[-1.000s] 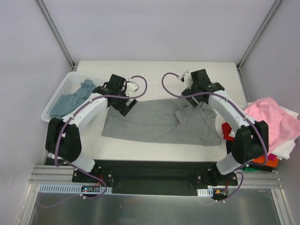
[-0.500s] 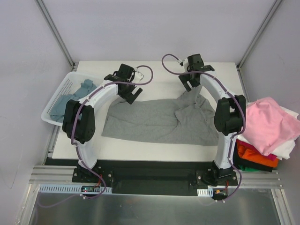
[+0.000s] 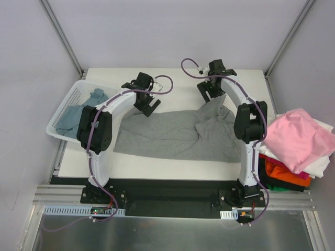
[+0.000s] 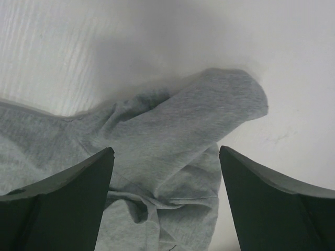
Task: Fold and stack the t-shirts
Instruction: Grap the side of the flattened tshirt furthest away from the robot with both arms
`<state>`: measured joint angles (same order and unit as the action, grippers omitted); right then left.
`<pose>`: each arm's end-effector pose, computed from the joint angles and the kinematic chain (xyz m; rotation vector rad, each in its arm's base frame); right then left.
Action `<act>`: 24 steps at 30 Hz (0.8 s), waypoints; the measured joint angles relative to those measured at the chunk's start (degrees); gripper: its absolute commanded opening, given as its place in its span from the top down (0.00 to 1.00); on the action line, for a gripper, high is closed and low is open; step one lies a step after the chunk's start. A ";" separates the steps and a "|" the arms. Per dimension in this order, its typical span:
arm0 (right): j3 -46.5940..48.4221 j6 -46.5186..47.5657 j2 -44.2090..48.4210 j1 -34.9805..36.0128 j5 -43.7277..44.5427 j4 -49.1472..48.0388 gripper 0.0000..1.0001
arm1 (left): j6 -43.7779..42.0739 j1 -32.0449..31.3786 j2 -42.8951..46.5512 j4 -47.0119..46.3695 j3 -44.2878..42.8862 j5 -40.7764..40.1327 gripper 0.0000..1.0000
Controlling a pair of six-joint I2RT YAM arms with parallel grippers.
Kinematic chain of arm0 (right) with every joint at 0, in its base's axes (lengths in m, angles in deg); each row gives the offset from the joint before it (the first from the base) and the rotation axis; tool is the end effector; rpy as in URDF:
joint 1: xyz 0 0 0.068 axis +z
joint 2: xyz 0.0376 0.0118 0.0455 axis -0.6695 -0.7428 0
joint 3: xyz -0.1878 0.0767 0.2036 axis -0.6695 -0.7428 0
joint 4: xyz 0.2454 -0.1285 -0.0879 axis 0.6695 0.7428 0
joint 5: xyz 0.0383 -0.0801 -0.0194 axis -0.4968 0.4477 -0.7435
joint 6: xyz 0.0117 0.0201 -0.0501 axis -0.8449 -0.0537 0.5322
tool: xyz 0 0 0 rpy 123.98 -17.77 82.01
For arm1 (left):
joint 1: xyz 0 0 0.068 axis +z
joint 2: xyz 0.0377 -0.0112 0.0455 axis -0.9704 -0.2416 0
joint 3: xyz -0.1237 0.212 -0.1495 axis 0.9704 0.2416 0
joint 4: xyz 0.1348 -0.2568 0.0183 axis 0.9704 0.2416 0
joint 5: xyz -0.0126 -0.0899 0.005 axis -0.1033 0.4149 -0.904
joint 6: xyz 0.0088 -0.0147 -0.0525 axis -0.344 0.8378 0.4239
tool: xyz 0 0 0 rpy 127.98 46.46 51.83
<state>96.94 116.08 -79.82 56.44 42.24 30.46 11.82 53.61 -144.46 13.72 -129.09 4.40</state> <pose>0.5165 0.1295 0.2407 -1.0035 2.3424 -0.2412 0.4318 -0.1759 0.2244 0.9204 2.3453 0.0626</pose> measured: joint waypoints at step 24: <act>4.48 -0.46 -4.94 -0.52 -4.24 4.76 0.19 | 0.02 1.53 -3.45 -0.11 -5.25 -0.61 0.01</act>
<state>101.43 115.62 -84.76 55.92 38.00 35.23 11.85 55.14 -147.91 13.61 -134.33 3.78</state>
